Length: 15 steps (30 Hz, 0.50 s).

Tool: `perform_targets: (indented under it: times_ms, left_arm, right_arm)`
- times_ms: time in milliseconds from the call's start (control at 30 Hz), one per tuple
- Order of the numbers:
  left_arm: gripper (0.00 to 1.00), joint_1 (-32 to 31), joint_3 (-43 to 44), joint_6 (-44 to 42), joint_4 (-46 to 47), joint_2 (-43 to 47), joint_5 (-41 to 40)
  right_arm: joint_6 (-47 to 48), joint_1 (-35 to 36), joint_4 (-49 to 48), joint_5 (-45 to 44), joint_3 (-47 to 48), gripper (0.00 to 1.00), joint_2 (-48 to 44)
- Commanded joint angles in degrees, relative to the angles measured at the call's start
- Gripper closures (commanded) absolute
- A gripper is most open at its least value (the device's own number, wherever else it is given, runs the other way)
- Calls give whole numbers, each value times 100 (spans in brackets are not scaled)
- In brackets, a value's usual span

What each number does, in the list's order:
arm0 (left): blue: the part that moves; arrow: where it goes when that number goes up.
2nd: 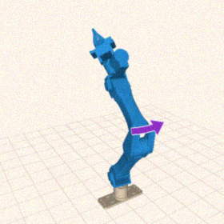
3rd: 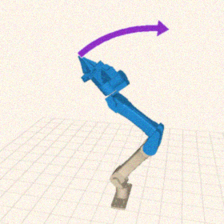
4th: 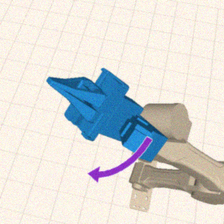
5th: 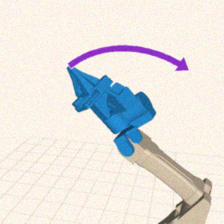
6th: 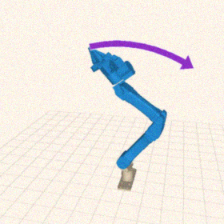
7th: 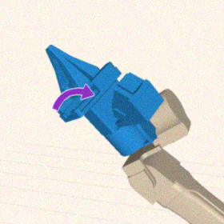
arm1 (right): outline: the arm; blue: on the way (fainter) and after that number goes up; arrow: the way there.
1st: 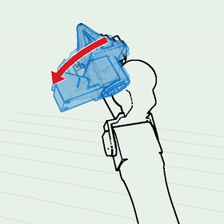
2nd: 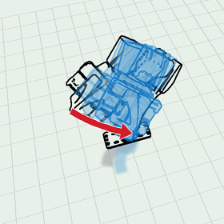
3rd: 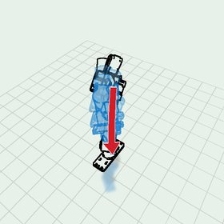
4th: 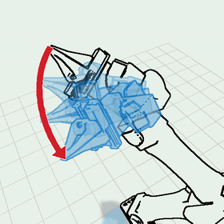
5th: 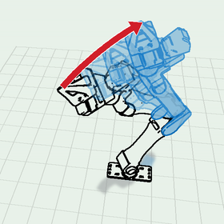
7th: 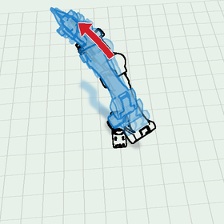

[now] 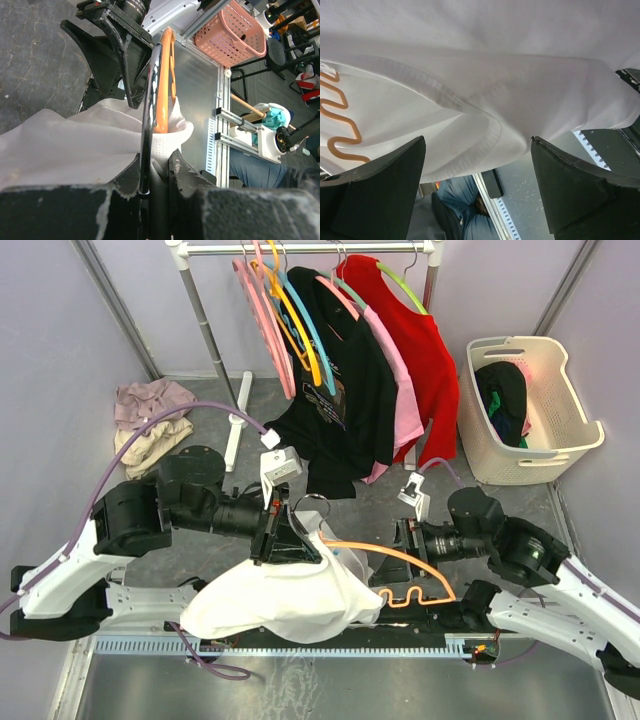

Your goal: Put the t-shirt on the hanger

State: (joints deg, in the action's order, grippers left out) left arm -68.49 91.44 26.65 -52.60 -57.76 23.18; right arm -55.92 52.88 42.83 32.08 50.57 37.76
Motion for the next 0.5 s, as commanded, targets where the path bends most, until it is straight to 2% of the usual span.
perform_targets:
  times_ms: [0, 233, 467]
  left_arm:
    - [97, 12, 147, -176, 456, 16, 257]
    - [97, 16, 155, -235, 481, -2, 205]
    - [97, 12, 104, -275, 537, -56, 213]
  right_arm:
    - [5, 37, -533, 594, 323, 7, 254]
    - [-33, 72, -575, 943, -192, 12, 148]
    - [33, 294, -923, 816, -635, 15, 475]
